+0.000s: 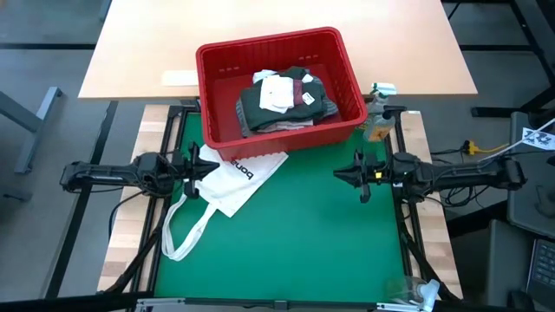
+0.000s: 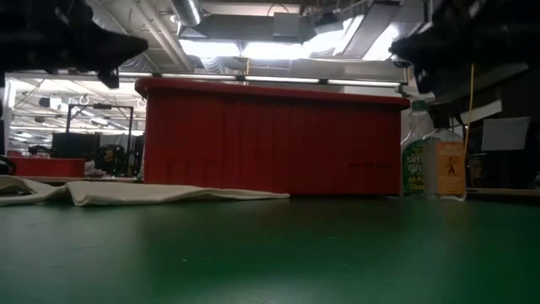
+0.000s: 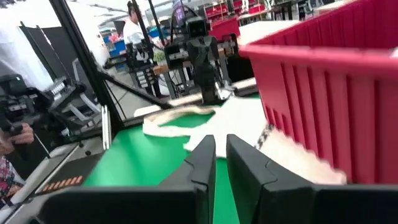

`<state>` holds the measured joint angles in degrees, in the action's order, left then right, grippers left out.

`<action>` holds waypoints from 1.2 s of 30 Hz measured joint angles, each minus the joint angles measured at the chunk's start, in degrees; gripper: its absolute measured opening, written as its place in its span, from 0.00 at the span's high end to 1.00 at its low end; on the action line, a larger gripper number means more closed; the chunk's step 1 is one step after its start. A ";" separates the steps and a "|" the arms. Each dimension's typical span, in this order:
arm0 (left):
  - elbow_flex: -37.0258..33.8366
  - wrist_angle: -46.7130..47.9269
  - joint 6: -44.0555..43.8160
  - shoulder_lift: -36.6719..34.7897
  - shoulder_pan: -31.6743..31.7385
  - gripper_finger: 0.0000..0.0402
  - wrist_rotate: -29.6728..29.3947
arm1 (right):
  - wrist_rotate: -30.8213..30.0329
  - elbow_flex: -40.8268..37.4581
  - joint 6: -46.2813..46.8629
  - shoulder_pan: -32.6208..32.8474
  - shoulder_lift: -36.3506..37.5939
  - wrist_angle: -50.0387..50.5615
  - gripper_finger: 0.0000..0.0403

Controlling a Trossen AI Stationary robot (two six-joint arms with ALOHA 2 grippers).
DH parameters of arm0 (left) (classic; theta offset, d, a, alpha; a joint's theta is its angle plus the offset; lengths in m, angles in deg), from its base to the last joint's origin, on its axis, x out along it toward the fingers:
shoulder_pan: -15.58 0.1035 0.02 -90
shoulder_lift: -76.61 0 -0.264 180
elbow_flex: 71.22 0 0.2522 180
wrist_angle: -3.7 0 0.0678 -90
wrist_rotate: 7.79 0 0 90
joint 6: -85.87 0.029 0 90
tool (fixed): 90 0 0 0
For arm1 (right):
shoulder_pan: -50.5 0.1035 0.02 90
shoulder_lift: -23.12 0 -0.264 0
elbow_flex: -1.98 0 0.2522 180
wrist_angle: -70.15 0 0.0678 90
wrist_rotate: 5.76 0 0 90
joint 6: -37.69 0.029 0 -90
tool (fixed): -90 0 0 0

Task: Fold Laundry from Bin
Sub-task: Return to Home Position

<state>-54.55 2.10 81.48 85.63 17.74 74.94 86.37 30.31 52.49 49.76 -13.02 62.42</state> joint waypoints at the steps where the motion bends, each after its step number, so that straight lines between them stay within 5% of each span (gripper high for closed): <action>1: -1.36 -1.37 -0.02 -0.22 0.00 0.99 0.00 | -0.02 -1.66 -0.01 0.00 0.16 -1.20 0.90; 9: -2.48 0.13 -0.07 -0.13 0.04 0.99 -0.74 | -0.19 -11.06 0.48 -0.04 0.29 -4.70 0.90; 23: -2.48 0.29 0.35 -0.11 0.04 0.99 -0.76 | -1.08 -11.74 -0.03 -0.04 0.28 20.30 0.90; 36: -2.48 0.31 0.44 -0.11 0.04 0.99 -0.79 | -1.09 -11.74 -0.03 -0.02 5.82 24.89 0.90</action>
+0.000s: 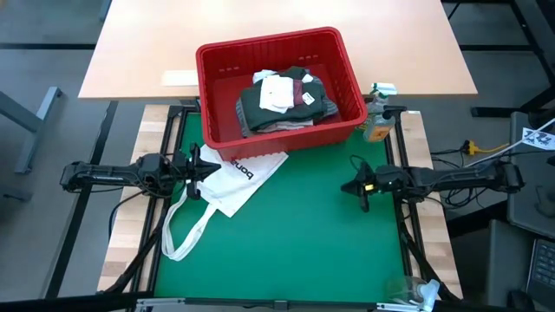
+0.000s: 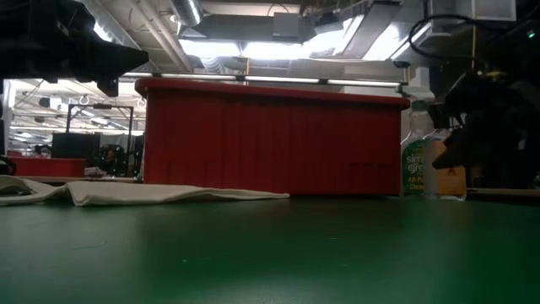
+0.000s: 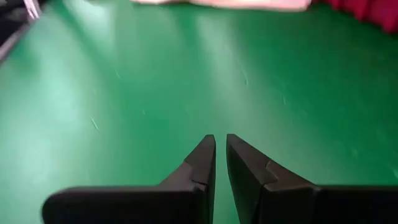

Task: Fold Laundry from Bin
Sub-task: Return to Home Position

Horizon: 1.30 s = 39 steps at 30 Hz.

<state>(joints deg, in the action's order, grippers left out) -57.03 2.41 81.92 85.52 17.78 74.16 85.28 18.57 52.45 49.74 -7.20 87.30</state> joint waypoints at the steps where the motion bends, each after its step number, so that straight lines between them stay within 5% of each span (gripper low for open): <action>1: 0.00 0.02 -0.02 0.00 0.00 0.99 0.00 | 0.00 0.00 -0.01 0.00 1.23 -0.04 0.90; 26: 0.00 -0.01 0.00 -0.83 0.02 0.99 -0.02 | 0.00 0.02 -0.02 0.00 29.85 -0.05 0.90; 39: 0.00 0.24 0.00 -6.20 0.02 0.99 -0.03 | -0.13 -2.38 -0.03 0.00 30.20 -4.72 0.90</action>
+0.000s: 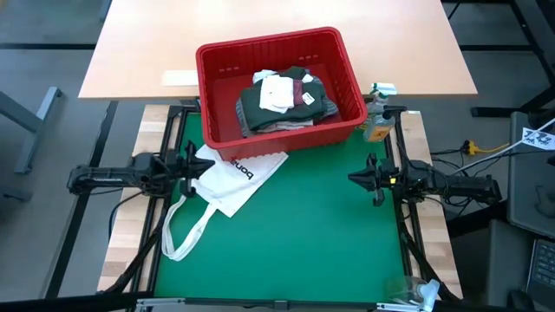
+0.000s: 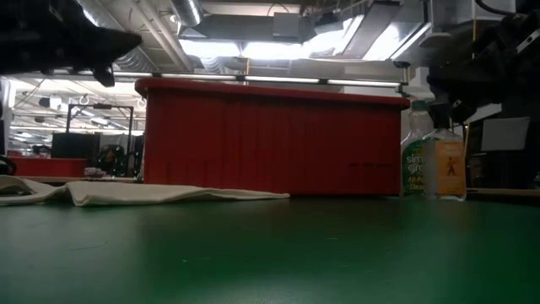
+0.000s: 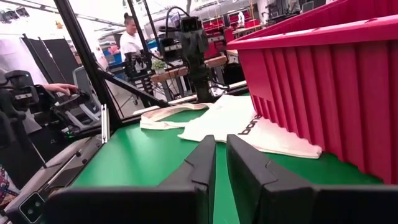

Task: Fold Laundry from Bin
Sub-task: Return to Home Position

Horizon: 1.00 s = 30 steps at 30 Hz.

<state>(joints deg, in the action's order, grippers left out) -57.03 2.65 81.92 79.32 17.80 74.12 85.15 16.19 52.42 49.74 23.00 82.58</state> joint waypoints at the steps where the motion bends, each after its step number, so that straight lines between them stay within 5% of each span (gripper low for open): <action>1: 0.00 -0.01 -0.01 -1.63 0.00 0.99 0.01 | 0.00 0.00 -0.01 0.00 -0.01 0.00 0.90; 30: -0.02 1.15 -0.02 -2.55 0.00 0.99 0.01 | 0.11 0.00 -0.01 0.00 -0.01 0.16 0.90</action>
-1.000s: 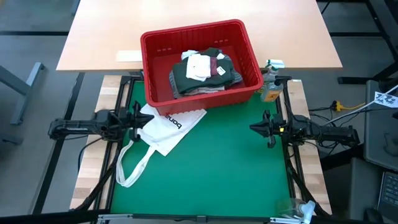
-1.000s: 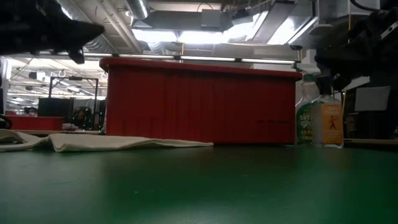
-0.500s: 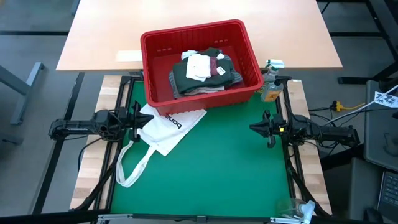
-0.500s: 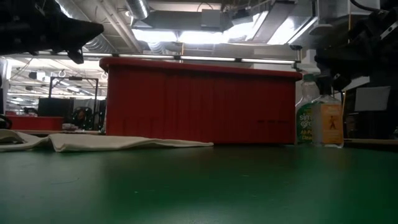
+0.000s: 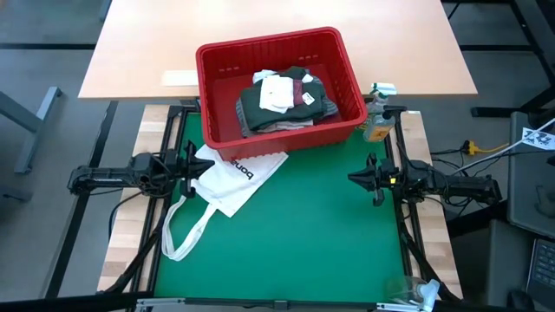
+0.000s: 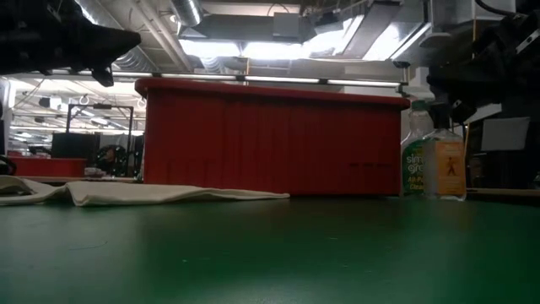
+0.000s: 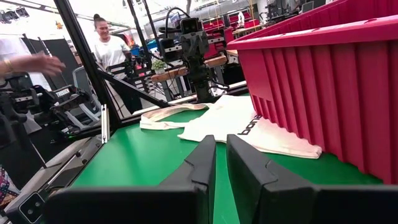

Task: Fold Laundry from Bin
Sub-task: Return to Home Position

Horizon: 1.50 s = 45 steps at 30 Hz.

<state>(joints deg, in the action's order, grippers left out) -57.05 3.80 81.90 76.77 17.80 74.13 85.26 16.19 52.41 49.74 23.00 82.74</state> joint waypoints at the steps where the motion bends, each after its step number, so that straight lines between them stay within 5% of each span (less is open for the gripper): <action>1: 0.00 0.12 0.02 0.08 0.00 0.99 0.00 | 0.00 0.00 0.00 0.00 0.00 0.00 0.90; 16: 0.00 1.31 -0.29 0.51 0.00 0.99 0.00 | 0.00 0.00 0.02 0.00 0.00 0.02 0.90; 24: 0.00 11.51 -0.37 0.53 -0.01 0.99 0.02 | 0.00 -0.02 0.02 0.00 0.00 0.02 0.90; 45: 0.00 11.70 -0.35 0.57 0.00 0.99 0.20 | 0.02 -0.02 0.02 0.00 -0.01 0.02 0.90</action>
<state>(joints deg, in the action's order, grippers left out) -57.05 15.50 81.55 77.35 17.80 74.33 85.28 16.17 52.43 49.74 22.98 82.77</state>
